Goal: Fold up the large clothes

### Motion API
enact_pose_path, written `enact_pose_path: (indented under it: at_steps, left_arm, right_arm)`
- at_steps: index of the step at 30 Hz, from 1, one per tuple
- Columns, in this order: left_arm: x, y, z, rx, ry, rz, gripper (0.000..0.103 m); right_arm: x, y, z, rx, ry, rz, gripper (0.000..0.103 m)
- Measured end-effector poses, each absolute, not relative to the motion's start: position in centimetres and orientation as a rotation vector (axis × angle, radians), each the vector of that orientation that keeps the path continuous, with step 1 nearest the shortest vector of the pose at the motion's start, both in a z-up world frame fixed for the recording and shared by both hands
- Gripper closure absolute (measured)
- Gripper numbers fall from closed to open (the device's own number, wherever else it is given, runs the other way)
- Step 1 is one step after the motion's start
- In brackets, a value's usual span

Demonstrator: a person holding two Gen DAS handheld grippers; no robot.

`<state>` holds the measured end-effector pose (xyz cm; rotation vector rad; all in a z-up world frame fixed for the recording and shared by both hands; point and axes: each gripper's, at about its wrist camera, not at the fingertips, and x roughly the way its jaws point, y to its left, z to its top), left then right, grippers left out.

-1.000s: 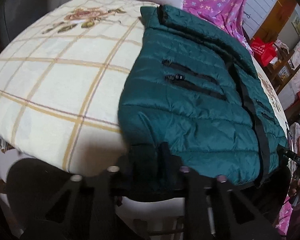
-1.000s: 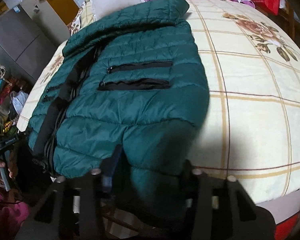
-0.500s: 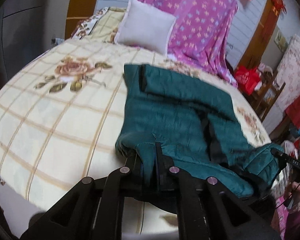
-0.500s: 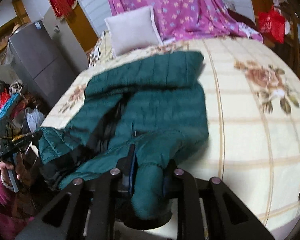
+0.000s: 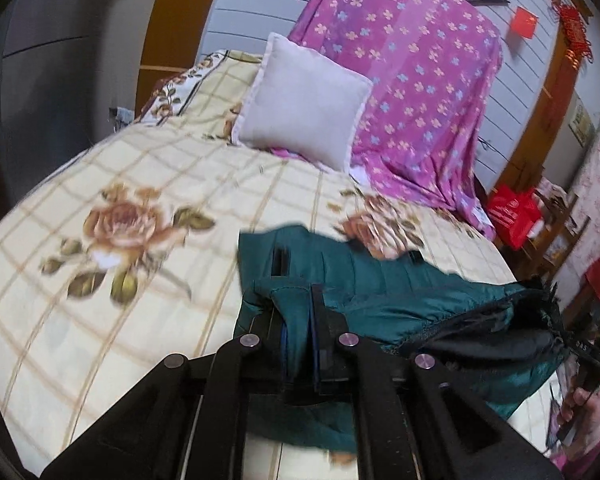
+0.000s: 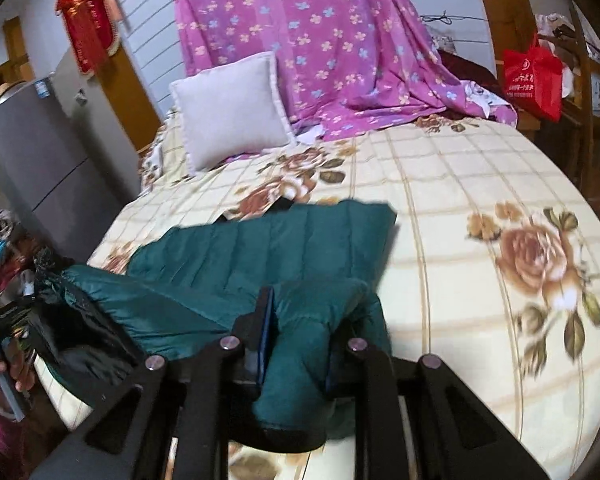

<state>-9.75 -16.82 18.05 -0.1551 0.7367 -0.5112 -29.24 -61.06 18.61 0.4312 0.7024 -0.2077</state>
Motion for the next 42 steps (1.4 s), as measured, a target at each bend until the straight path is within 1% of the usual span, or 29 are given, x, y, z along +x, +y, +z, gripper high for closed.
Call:
enact_pose_path:
  at_steps: [5,11,17,23,28,33,36,37,38,39,41,42]
  left_arm:
    - [-4.1,-20.4,17.5,-0.132,0.717,-0.467,0.103]
    - [0.7,-23.7,13.6,-0.101,0.753,-0.392,0.103]
    - [1.9,-25.5,10.6,-0.027,0.738,-0.348,0.103]
    - [2.5,-26.3,9.4,0.013,0.742,-0.321,0.103]
    - [2.6,-26.9,8.9,0.043,0.749,-0.307,0.103]
    - [2.7,-27.2,8.6,0.051,0.755,-0.298,0.103]
    - [2.8,-27.3,8.5,0.058,0.761,-0.294,0.103]
    - [2.9,-27.3,8.4,0.058,0.763,-0.294,0.103]
    - [2.9,-27.3,8.4,0.058,0.766,-0.294,0.103]
    - [2.9,-27.3,8.4,0.058,0.767,-0.294,0.103]
    - [2.9,-27.3,8.4,0.058,0.768,-0.295,0.103]
    - [2.9,-27.3,8.4,0.056,0.767,-0.295,0.103]
  right_arm:
    - [-23.4,-64.6,17.5,0.439,0.722,-0.256,0.084]
    - [-18.2,-67.5,13.7,0.487,0.779,-0.287,0.084]
    - [-15.7,-69.0,10.1,0.541,0.785,-0.309,0.084]
    - [-14.5,-68.8,8.2,0.534,0.798,-0.339,0.083]
    - [-14.9,-69.1,9.3,0.571,0.791,-0.302,0.077]
    - [-16.4,-68.5,12.8,0.549,0.716,-0.289,0.068]
    - [-17.4,-67.4,15.2,0.522,0.662,-0.280,0.058]
    - [-17.6,-67.2,15.8,0.514,0.646,-0.278,0.053]
    - [-17.9,-66.9,16.5,0.511,0.627,-0.277,0.050]
    - [-18.1,-66.8,17.0,0.513,0.615,-0.276,0.049]
    - [-18.4,-66.7,17.9,0.528,0.599,-0.265,0.042]
    - [-18.6,-66.6,18.2,0.534,0.590,-0.262,0.042]
